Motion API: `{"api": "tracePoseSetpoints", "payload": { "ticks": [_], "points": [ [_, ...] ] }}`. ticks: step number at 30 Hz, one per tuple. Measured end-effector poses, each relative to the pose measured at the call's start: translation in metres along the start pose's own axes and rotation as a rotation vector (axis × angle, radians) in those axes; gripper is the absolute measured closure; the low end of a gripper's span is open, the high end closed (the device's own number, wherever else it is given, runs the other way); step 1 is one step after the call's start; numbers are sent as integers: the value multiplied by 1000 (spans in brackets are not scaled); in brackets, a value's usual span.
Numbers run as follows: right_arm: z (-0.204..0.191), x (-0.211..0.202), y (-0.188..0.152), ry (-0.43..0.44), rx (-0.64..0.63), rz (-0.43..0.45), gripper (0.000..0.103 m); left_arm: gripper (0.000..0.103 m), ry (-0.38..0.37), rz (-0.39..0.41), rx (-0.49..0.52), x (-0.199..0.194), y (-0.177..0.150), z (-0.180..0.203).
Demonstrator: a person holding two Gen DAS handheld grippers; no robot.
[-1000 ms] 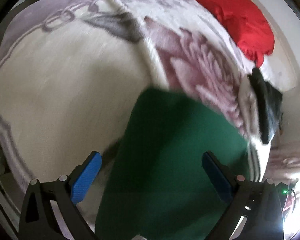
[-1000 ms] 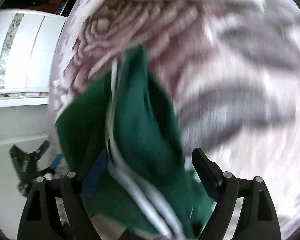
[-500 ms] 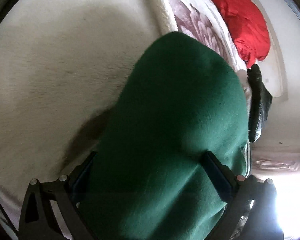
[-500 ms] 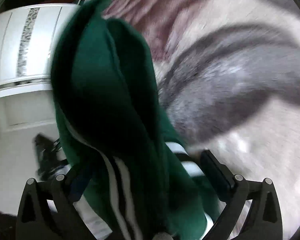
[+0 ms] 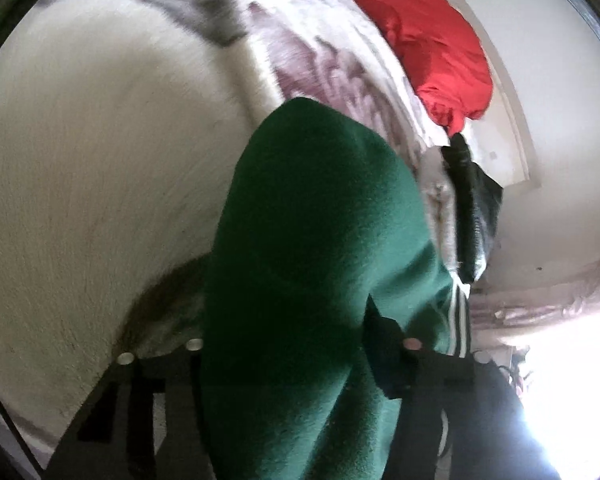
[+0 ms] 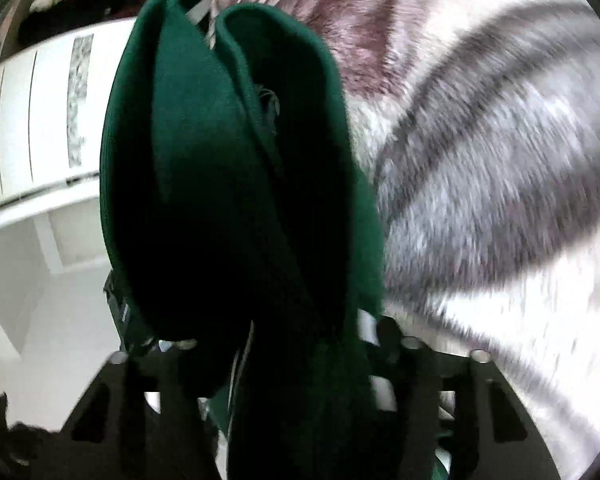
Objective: Fold large clothes
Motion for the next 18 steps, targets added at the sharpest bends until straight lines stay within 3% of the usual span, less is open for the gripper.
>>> {"api": "tracePoseSetpoints", "payload": {
  "ticks": [8,13,18],
  "points": [
    [-46,-13,-21,95,34,162,59,60,-34,-37,125,-32,42,72],
    [-95,-54,-19,133,6,270,59,60,-83,-60,216,-34,82,148],
    [-144,-127,12,124,-8,419,59,60,-150,-108,315,2,135,252]
  ]
}}
Point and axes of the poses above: each gripper's, at about its wrist camera, not at the fingertips, and x roughly the way its jaws point, z to its right, y to its top, the point moved 8 cm from there along x, roughly the way its jaws point, and after that the axes turned 5 degrees about -z, right-handed, at the moved point
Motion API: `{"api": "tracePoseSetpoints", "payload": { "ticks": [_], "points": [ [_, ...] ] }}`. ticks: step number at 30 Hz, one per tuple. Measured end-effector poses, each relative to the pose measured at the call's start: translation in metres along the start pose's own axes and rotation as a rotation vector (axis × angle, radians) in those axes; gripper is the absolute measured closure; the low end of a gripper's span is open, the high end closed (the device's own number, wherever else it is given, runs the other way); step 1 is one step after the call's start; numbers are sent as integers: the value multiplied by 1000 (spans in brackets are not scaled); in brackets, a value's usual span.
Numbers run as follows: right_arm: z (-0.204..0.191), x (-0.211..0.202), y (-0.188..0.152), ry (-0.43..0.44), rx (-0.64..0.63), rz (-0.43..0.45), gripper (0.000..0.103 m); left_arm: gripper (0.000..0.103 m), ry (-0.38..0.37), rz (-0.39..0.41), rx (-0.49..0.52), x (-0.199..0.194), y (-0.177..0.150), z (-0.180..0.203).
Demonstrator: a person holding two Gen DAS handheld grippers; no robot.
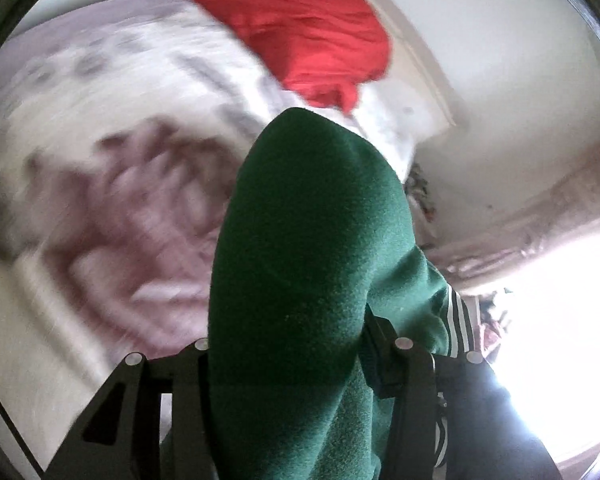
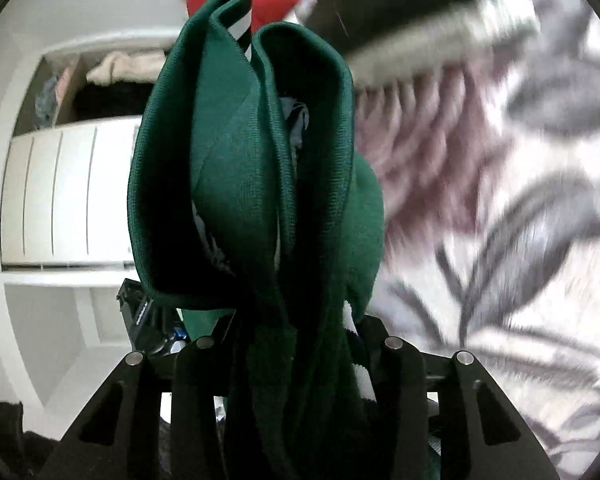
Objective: Fold large clothes
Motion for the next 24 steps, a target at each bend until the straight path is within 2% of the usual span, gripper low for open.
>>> {"api": "tracePoseSetpoints", "payload": {
  "ticks": [3,6,9,12,14,16,18,19,21,24],
  "points": [
    [-21,-46,49,-9,-8,94,59,60,-48,-33,59,40,53,44],
    [-39,-88,121,-23,-12,194,59,60,-77,-65,121,99,111,84],
    [-42,-101,184,-34,0,262,59,60,-78,-82,149,155,151,100],
    [-24,-116,257,-45,23,297,59,60,-73,-109,125,224,182,90],
    [-4,-120,300,-57,49,302,59,60,-55,-133,109,260,191,74],
    [34,-109,344,-74,93,278,59,59,-16,-161,80,298,196,46],
    [66,-93,368,-93,124,260,59,55,-15,-186,37,323,197,21],
    [76,-90,377,-102,134,254,59,50,-7,-187,22,329,195,10],
    [93,-82,396,-122,143,240,58,48,0,-196,-15,334,192,-3],
    [102,-71,407,-115,160,216,56,47,22,-213,-24,321,191,8]
  ]
}}
Point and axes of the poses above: each gripper's, at about its wrist camera, not at the fingertips, and x roughly the way its jaws point, z to its right, y to its top, the point moved 8 cm from there along x, roughly the way its jaws point, and after that the axes turned 5 degrees about -z, right-handed, at the moved point
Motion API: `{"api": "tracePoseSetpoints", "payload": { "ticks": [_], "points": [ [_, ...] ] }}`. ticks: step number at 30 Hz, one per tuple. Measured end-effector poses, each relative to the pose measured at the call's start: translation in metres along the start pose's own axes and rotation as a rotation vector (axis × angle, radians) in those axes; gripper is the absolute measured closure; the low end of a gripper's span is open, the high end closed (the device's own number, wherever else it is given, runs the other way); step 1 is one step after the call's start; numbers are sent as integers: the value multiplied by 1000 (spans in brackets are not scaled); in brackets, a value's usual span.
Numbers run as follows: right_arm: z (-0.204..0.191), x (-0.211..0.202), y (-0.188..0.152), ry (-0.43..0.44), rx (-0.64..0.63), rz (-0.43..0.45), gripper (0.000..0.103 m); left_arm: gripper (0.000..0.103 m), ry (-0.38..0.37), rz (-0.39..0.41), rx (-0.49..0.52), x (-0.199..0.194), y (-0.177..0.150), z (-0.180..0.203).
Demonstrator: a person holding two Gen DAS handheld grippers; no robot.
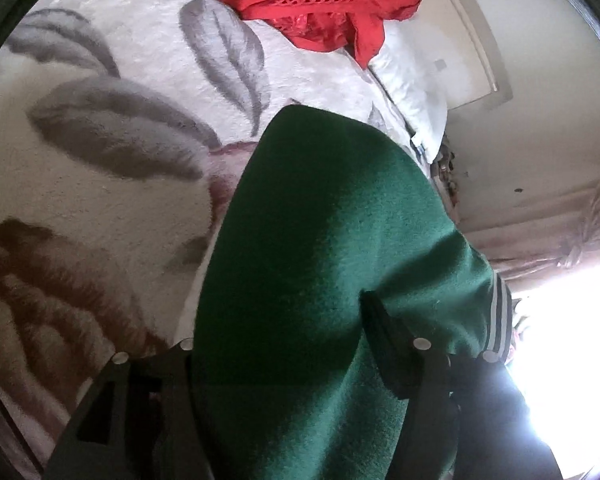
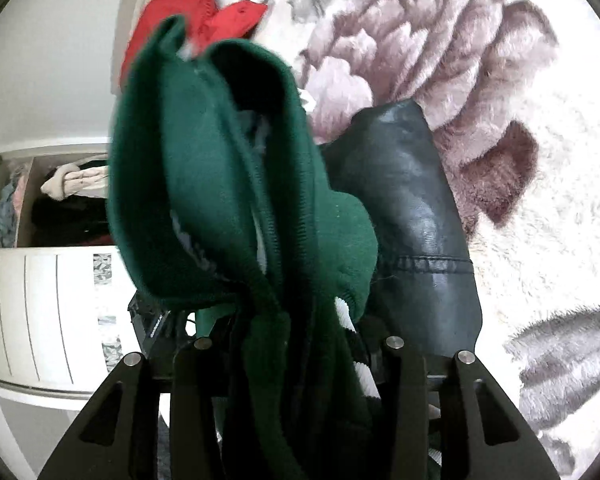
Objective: Fold large clothes
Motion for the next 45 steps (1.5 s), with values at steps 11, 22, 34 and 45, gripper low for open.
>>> {"api": "tracePoseSetpoints", "payload": {
  "ticks": [11,22,34,45],
  "points": [
    [-38,-56,-43,-604,-136,157,19,11,416,141,303,-51,-36,64],
    [-110,-99,-125,-1052,-344,324,4,4,572,199,540,-112,-97,125],
    [-250,-216,-284,-1049,-432,477,3,4,547,328,579,-273,-207,200],
    [-342,-320,-440,-992,-499,595,3,4,572,388,621,-383,-306,243]
  ]
}}
Point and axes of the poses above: each gripper's, at about its wrist camera, not at the fingertips, and x roughly the way its jaws point, z to its right, y to its top, the point moved 8 cm from there along x, roughly the way its jaws point, and after that the axes turned 5 degrees about -z, right-handed, at the moved point
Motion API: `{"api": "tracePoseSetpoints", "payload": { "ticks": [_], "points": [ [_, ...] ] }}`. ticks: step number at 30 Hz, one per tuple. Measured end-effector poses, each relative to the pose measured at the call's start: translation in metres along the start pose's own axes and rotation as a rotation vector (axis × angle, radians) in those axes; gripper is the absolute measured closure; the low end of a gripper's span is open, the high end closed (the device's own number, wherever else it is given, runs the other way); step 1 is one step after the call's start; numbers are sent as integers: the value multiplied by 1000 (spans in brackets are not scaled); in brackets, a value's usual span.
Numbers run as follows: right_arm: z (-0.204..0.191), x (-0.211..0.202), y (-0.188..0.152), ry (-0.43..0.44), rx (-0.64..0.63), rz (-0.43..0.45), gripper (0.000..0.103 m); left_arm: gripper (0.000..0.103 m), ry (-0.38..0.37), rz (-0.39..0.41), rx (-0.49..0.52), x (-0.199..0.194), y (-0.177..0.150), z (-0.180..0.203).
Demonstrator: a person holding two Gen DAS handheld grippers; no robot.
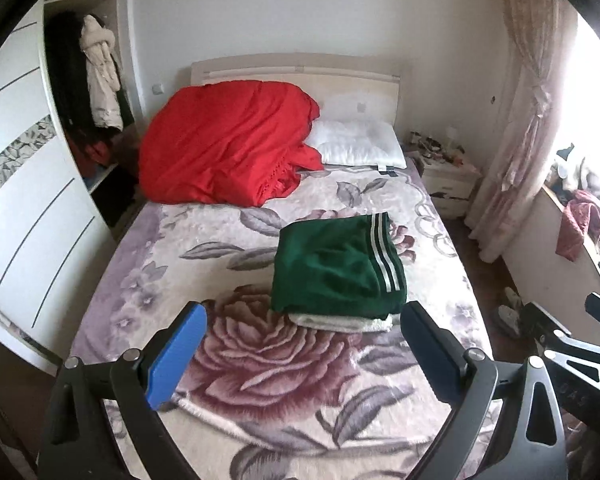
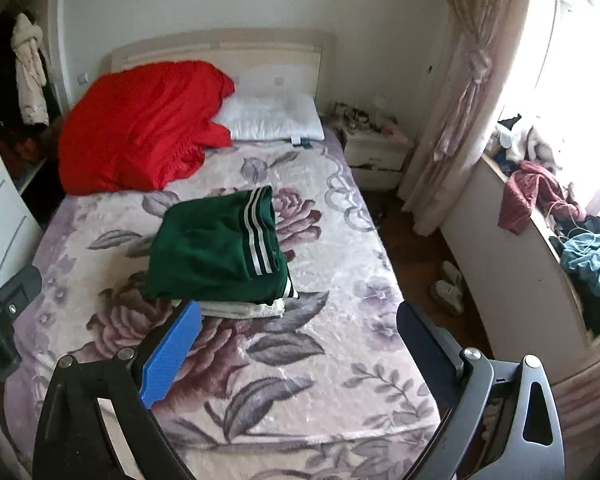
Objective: Fold large clothes
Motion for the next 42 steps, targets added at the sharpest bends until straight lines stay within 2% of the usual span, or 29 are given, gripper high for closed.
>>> {"api": "tracePoseSetpoints", "payload": {
  "ticks": [8,15,20,31,42],
  "points": [
    [23,-112,-27,29,-14,60,3,4,-6,46,-15,-67,-21,4],
    [37,-166,-44,70,-25,62,3,4,-8,27,-38,-108,-28,5],
    [44,-206,-47,86,-28,108,2,2,20,70,-47,-129,-33,2],
    [48,-247,-49,117,-38,163,0,0,30,115,-45,-150,-37,1],
    [54,-261,-50,121,-27,192,0,0,40,138,-37,-164,-39,3]
  ]
}}
Point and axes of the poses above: each gripper's, at about its wrist camera, not at the fingertips, and x roughly the way its jaws point, z to its right, y to its top, the point moved 8 cm from there along x, roughly the way its jaws point, and after that the axes turned 5 degrees about -z, right-handed, at the moved point
